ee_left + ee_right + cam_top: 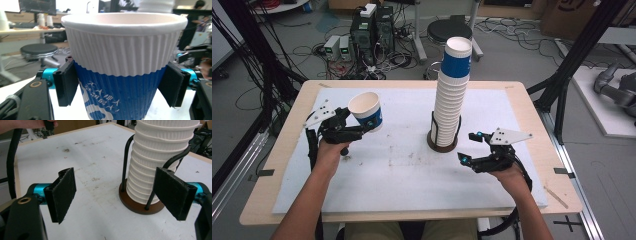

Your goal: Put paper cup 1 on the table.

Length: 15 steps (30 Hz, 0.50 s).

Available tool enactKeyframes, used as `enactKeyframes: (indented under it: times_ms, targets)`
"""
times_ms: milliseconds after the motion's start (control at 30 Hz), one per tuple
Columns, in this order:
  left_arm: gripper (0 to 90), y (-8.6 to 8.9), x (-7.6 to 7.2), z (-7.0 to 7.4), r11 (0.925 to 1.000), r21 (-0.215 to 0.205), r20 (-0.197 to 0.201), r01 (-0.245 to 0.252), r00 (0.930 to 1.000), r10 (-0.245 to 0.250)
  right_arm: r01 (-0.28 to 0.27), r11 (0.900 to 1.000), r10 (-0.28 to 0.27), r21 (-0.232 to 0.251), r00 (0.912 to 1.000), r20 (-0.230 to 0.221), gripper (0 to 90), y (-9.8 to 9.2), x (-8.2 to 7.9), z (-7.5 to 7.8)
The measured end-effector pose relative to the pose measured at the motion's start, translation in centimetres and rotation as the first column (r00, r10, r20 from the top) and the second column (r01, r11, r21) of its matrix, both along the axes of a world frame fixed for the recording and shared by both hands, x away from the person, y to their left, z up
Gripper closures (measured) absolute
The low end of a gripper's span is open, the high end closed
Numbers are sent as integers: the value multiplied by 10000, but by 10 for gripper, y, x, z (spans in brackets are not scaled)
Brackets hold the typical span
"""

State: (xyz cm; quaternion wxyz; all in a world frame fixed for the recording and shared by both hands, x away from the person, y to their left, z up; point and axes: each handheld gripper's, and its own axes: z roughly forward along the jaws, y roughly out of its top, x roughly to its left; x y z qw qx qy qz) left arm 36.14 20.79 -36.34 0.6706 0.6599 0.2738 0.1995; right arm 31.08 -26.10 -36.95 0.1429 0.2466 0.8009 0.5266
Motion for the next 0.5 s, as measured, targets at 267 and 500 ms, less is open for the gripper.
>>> enactKeyframes:
  times_ms: [267, 500]
  targets:
    - [259, 6, 15, -14, 9971, 462, -662, -611, 9957, 641, 55, 10000, -55, 32, 10000, -23, 193, -3, 1, -1]
    - [259, 4, 31, -29, 9908, 901, -1405, -1012, 9836, 1132, 15, 10000, -15, -47, 10000, -59, 193, -2, 0, -3]
